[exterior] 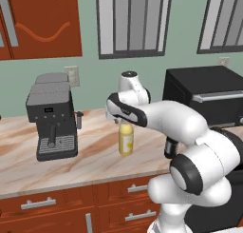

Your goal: There is a wine glass and glass cup on the dining counter. Place the wine bottle next to the wine glass and the juice bottle next to the glass cup.

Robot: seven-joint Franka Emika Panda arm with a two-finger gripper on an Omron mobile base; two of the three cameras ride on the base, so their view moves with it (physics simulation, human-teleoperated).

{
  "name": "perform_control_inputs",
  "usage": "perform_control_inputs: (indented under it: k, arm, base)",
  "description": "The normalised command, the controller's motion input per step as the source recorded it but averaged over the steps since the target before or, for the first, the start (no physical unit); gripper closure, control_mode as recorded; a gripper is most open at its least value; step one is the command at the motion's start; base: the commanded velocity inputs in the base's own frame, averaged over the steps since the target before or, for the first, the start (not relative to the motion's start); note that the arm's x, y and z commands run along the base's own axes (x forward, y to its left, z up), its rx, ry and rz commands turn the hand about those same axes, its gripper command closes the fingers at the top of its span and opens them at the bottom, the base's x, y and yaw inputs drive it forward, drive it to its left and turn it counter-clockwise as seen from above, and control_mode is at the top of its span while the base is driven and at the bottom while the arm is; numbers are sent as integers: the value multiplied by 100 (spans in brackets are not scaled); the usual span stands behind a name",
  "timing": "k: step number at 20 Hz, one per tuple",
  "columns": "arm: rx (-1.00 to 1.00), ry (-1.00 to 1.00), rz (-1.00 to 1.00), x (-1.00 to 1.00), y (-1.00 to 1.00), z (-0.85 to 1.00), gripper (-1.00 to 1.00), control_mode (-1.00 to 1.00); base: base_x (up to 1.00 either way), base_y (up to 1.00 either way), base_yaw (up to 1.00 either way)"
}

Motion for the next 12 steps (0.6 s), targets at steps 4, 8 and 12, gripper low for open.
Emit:
perform_control_inputs:
  k: [4,8,12]
  arm:
    - [0,11,0,-10,-1,-19,-100,-100]
    - [0,6,0,-22,0,-12,100,-100]
    - [0,4,0,-29,0,-3,100,-100]
  base:
    - [0,0,0]
    - [0,0,0]
    - [0,0,0]
